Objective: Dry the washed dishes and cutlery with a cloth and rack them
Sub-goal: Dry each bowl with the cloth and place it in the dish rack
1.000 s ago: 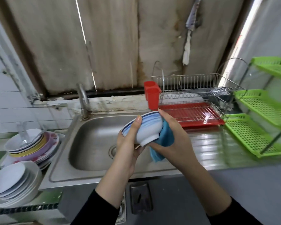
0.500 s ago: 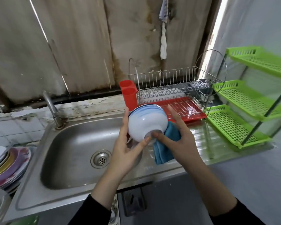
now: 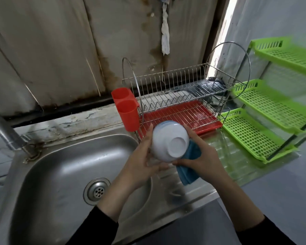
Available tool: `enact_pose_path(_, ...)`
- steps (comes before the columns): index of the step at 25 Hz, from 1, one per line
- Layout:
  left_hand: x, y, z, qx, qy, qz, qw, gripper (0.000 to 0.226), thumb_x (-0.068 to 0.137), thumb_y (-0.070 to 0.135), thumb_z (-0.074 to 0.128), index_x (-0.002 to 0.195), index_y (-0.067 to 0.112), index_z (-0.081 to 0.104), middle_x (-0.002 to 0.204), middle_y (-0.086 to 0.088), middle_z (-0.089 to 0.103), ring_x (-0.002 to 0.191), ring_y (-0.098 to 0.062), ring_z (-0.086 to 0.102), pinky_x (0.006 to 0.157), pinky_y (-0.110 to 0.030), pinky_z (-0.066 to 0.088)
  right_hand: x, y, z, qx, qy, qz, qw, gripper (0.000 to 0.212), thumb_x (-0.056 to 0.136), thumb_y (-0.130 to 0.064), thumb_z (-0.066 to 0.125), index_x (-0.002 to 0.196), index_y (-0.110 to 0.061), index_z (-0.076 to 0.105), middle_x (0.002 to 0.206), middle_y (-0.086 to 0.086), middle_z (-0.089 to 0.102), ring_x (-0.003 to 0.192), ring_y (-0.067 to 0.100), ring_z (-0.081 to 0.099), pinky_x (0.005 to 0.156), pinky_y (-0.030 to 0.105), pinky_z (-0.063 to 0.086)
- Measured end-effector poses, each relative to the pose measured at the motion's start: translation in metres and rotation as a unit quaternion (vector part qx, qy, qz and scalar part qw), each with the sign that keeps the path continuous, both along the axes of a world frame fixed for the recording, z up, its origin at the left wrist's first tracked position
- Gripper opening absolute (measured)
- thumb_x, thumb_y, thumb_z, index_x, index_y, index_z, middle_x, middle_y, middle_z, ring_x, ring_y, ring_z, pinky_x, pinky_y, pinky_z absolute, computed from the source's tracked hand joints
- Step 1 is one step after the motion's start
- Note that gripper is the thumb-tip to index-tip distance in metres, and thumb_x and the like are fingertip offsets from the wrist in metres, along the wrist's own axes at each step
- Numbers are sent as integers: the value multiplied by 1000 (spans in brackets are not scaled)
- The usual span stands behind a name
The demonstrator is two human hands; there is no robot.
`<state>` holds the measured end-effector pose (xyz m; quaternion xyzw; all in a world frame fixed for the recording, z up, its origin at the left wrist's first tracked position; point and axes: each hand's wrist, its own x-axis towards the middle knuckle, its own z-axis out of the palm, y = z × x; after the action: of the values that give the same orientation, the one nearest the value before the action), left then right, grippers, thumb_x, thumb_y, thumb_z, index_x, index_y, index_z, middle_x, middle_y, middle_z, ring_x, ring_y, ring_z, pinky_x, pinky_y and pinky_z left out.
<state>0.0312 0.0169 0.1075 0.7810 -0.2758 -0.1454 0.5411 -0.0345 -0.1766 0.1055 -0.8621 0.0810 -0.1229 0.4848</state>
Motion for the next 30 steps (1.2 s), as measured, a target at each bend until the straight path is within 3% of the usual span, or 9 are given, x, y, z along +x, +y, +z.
enact_pose_path(3, 19, -12, -13, 79, -108, 4, 991, 108, 77, 33, 78, 147, 35, -4, 161, 10, 6, 147, -4, 7, 120, -29, 20, 14, -18, -13, 11, 37, 7, 999, 103, 60, -20, 91, 138, -53, 33, 119, -41, 43, 119, 0, 42, 86, 13, 39)
enact_pose_path(7, 35, -41, -28, 113, -117, 14, 987, 117, 75, 45, 76, 146, 31, -15, 163, 5, -2, 148, -11, 3, 120, -40, 20, 41, -44, -22, 9, 82, 18, 996, 103, 58, -23, 92, 141, -49, 36, 135, -21, 49, 127, 8, 41, 98, 28, 40)
enact_pose_path(11, 53, -71, -38, 144, -107, 49, 982, 120, 77, 41, 77, 151, 16, -13, 162, 0, -5, 148, -14, 3, 120, -32, 15, 76, -73, -21, 0, 110, 47, 993, 103, 59, -23, 91, 141, -48, 35, 136, -11, 49, 128, 15, 41, 102, 37, 41)
enact_pose_path(13, 62, -84, -42, 121, -104, 77, 984, 115, 77, 32, 78, 152, 16, -8, 162, -1, 2, 148, -14, 7, 119, -29, 16, 96, -85, -20, -30, 123, 67, 990, 104, 61, -25, 91, 144, -46, 32, 136, -10, 47, 125, 14, 41, 99, 33, 40)
enact_pose_path(17, 82, -101, -59, 94, -82, 170, 978, 108, 71, 17, 83, 153, 21, 12, 159, 2, 21, 146, -13, 19, 119, -32, 21, 136, -99, -12, -79, 146, 99, 981, 95, 60, -33, 91, 139, -33, 38, 135, -1, 52, 118, 20, 49, 97, 41, 47)
enact_pose_path(21, 98, -110, -79, 63, -48, 269, 960, 107, 63, 16, 87, 150, 18, 25, 150, -1, 39, 140, -17, 35, 114, -43, 32, 178, -101, -6, -168, 169, 176, 955, 86, 66, -37, 86, 139, -20, 44, 132, 2, 55, 119, 23, 52, 98, 38, 45)
enact_pose_path(23, 102, -112, -83, 58, -36, 306, 950, 104, 64, 15, 87, 149, 14, 27, 147, -2, 43, 136, -17, 38, 113, -38, 33, 197, -98, -6, -210, 190, 218, 934, 73, 69, -40, 83, 128, -8, 53, 116, 5, 60, 108, 23, 55, 90, 28, 45)
enact_pose_path(26, 108, -110, -88, 72, -27, 347, 935, 100, 62, 19, 89, 145, 11, 34, 140, -3, 48, 131, -17, 43, 109, -31, 35, 218, -93, -14, -194, 220, 255, 921, 47, 75, -38, 80, 106, -7, 64, 97, 2, 63, 90, 16, 55, 73, 19, 37)
enact_pose_path(30, 111, -111, -89, 140, -46, 388, 910, 104, 63, 25, 88, 147, 7, 29, 149, -10, 34, 140, -24, 28, 109, -18, 17, 233, -88, -27, -142, 261, 256, 920, 55, 72, -37, 82, 117, -14, 61, 110, 0, 63, 95, 14, 55, 80, 22, 40)
